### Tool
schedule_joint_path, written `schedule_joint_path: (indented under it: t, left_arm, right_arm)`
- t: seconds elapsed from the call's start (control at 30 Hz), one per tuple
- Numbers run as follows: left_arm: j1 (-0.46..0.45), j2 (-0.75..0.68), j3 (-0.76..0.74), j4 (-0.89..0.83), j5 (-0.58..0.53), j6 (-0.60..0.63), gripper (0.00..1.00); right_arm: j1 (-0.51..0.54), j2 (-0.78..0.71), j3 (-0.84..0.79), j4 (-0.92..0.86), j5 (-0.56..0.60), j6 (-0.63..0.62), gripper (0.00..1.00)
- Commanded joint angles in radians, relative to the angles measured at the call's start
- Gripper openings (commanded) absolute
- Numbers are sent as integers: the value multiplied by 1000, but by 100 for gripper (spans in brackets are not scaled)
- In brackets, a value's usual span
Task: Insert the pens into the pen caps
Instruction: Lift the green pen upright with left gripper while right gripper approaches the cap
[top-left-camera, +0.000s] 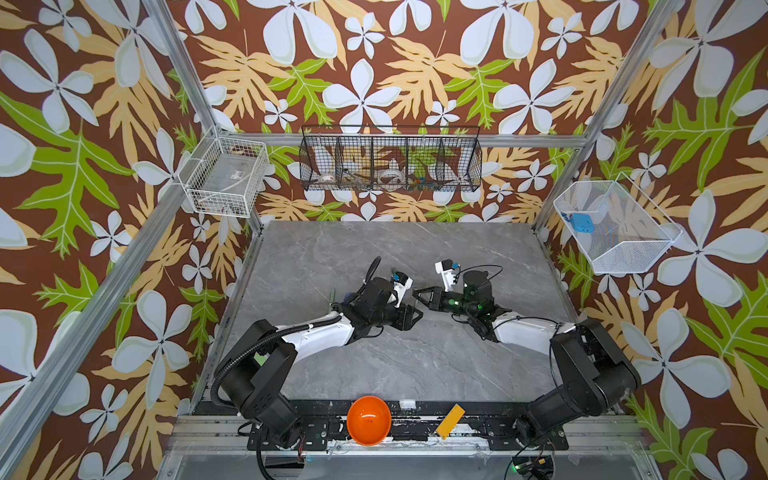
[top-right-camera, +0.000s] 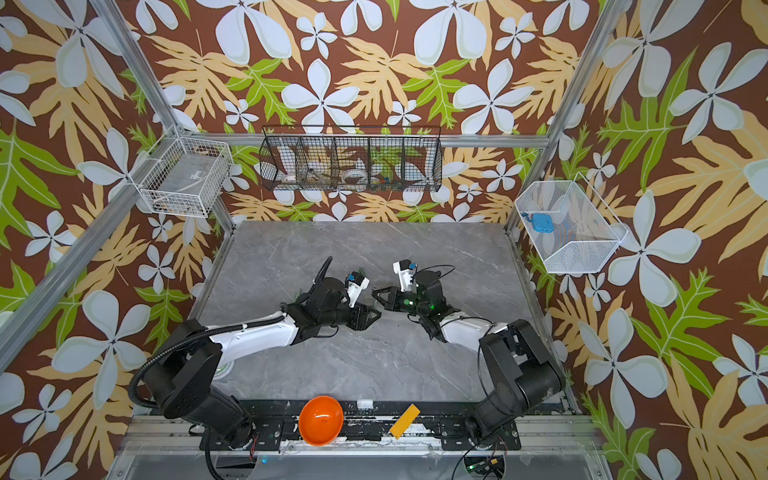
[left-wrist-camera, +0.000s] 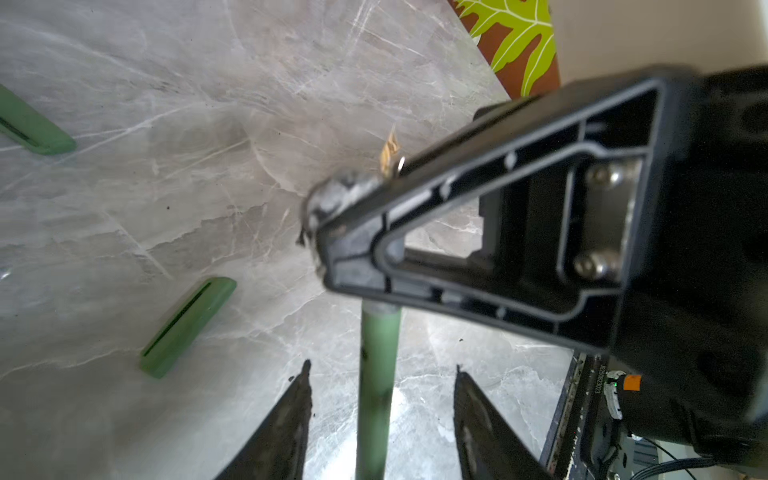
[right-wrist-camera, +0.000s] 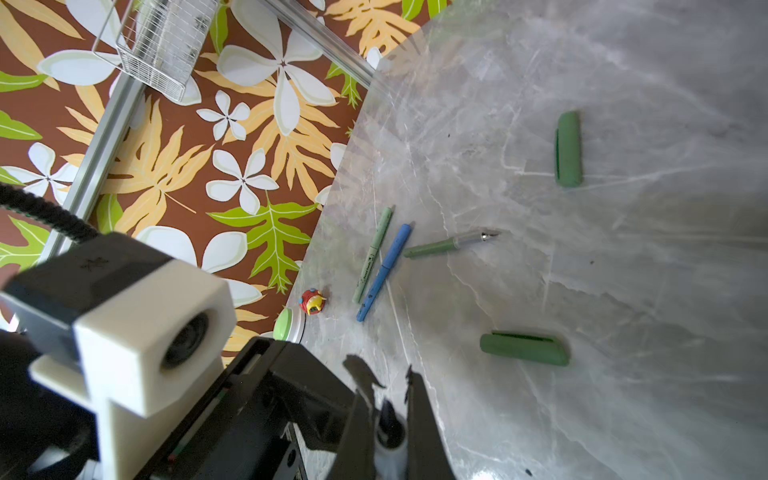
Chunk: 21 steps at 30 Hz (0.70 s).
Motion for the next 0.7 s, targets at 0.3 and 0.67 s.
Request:
schedule_joint_path:
  t: [0.3, 0.67]
  left_arm:
    - [42, -3, -66, 196, 259, -93, 68]
    - [42, 29, -57, 208, 303, -97, 50]
  right_arm:
    - [-14, -101, 1, -91, -28, -97, 0]
    - [-12, -97, -36, 33, -58, -40, 0]
